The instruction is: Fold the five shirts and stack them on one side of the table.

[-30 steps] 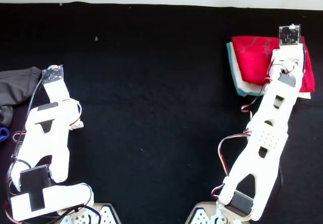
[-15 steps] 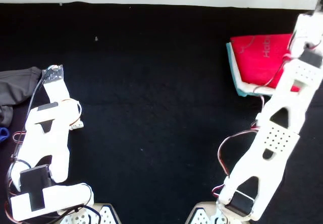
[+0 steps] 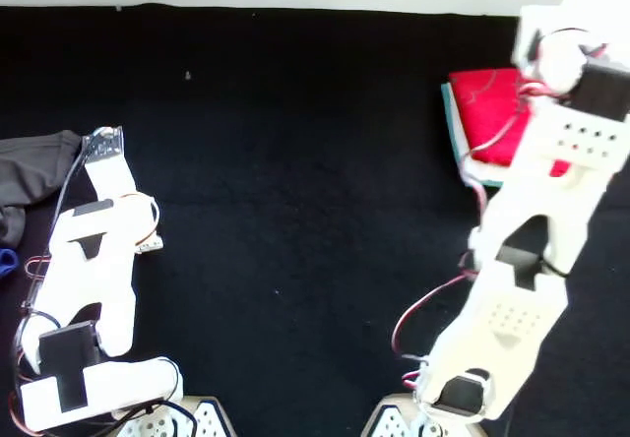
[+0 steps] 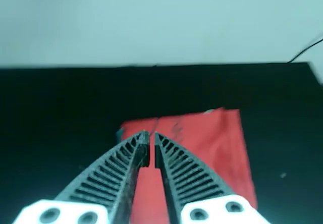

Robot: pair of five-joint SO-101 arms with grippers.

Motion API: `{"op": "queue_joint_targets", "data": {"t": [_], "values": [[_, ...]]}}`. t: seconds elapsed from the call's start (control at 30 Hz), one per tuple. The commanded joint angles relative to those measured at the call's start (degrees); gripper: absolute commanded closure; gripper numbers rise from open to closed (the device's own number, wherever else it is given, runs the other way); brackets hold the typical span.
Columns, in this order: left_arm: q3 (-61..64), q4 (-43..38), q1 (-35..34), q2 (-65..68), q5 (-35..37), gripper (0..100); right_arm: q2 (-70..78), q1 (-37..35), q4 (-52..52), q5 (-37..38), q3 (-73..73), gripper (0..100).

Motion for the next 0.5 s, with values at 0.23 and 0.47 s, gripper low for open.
{"op": "queue_joint_targets", "data": {"t": [0.23, 0.47], "values": [[-3.0, 9.6, -5.0, -5.7, -0.4, 99, -13.8, -9.5, 10.3, -0.6, 8.7, 96.8], [-22.4, 33.4, -24.6, -17.7, -7.1, 96, -38.5, -17.8, 10.2, -0.6, 44.6, 96.8]]}}
